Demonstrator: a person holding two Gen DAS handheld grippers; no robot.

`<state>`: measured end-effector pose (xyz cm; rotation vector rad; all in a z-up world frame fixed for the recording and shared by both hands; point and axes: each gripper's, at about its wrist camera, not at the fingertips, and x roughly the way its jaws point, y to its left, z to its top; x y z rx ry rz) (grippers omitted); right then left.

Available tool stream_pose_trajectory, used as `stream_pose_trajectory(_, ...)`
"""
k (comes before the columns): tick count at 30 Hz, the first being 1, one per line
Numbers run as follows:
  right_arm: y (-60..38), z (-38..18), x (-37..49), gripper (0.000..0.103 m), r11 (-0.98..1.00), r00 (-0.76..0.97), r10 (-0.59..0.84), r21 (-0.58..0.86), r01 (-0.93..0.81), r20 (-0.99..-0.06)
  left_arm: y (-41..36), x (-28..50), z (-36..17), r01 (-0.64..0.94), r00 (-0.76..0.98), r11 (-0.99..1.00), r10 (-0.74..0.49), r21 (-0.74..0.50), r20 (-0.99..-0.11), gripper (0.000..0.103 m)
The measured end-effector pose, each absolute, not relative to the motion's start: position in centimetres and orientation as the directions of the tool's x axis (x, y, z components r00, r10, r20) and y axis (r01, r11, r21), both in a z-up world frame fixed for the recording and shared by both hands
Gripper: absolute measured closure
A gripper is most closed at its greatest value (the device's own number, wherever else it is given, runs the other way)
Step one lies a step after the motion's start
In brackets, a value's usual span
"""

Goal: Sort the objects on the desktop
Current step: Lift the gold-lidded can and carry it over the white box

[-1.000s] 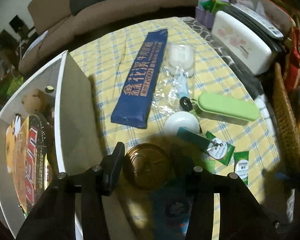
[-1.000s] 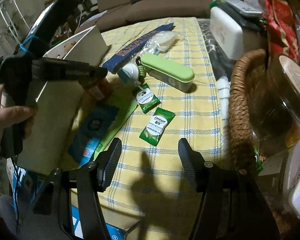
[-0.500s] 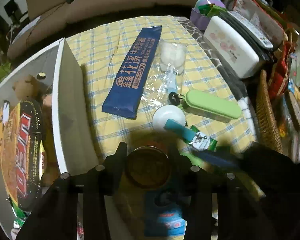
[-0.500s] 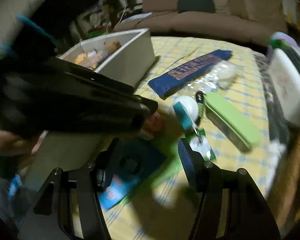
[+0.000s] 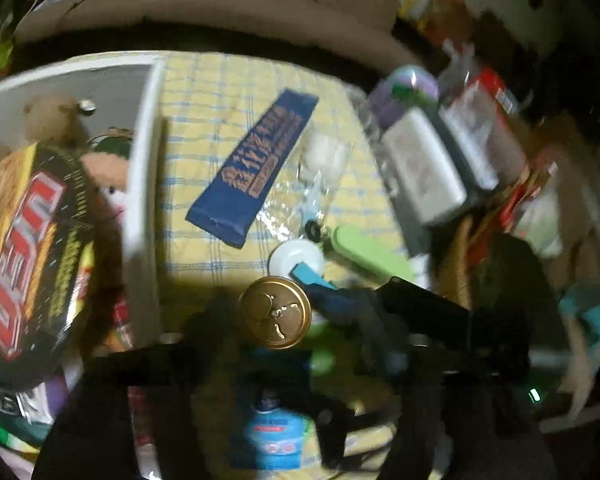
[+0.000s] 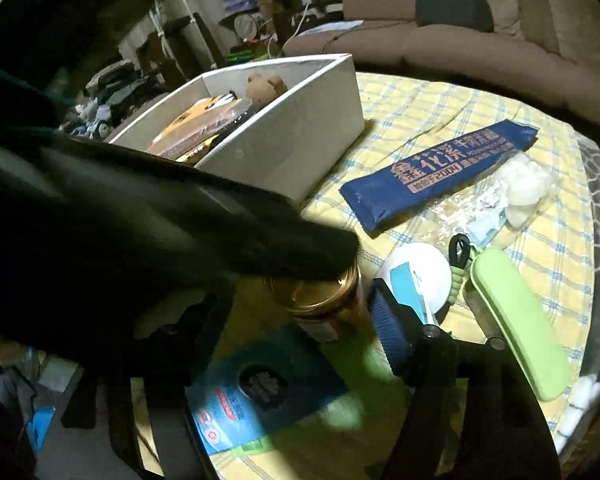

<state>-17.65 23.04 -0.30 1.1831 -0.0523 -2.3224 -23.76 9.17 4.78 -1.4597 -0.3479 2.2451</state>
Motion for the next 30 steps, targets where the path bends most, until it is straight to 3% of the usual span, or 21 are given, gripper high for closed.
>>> stream_pose_trajectory(3, 22.9, 0.0, -18.0, 0.036, -0.885, -0.506, -0.403, 0.182, 0.429, -0.763, 7.0, -23.3, 4.7, -0.195, -0.353, -0.823, 0.566, -0.533, -0.745, 0.031)
stream_pose_trajectory(6, 21.5, -0.5, -18.8, 0.037, -0.88, -0.48, -0.371, 0.135, 0.456, -0.795, 6.5, -22.8, 5.2, -0.194, -0.367, -0.813, 0.579, -0.549, -0.728, 0.032)
stream_pose_trajectory(7, 21.0, -0.8, -19.2, 0.041, -0.882, -0.477, -0.356, 0.12, 0.456, -0.803, 6.5, -22.6, 5.4, -0.197, -0.375, -0.82, 0.569, -0.537, -0.732, 0.032)
stream_pose_trajectory(8, 20.7, -1.1, -19.6, 0.056, -0.888, -0.482, -0.336, 0.102, 0.448, -0.809, 6.5, -22.5, 5.4, -0.201, -0.377, -0.823, 0.565, -0.531, -0.734, 0.032)
stream_pose_trajectory(13, 21.0, -0.8, -19.8, 0.056, -0.896, -0.481, -0.318, 0.093, 0.435, -0.817, 6.2, -21.2, 5.9, -0.256, -0.38, -0.819, 0.574, -0.514, -0.726, 0.027)
stream_pose_trajectory(16, 23.7, 1.6, -18.4, 0.056, -0.899, -0.489, -0.376, 0.181, 0.4, -0.787, 7.4, -19.3, 6.6, -0.38, -0.386, -0.812, 0.575, -0.444, -0.721, 0.024)
stream_pose_trajectory(22, 28.1, 9.5, -12.9, 0.056, -0.846, -0.494, -0.521, 0.343, 0.409, -0.696, 9.5, -13.6, 11.6, -0.628, -0.416, -0.681, 0.703, -0.377, -0.577, 0.018)
stream_pose_trajectory(28, 29.7, 16.5, -6.1, 0.056, -0.827, -0.498, -0.562, 0.428, 0.365, -0.66, 13.6, -5.6, 16.6, -0.765, -0.505, -0.639, 0.667, -0.073, -0.547, 0.013)
stream_pose_trajectory(30, 28.8, 18.3, -3.9, 0.056, -0.831, -0.487, -0.555, 0.415, 0.371, -0.674, 13.9, -3.7, 17.9, -0.797, -0.48, -0.601, 0.69, -0.059, -0.542, 0.014)
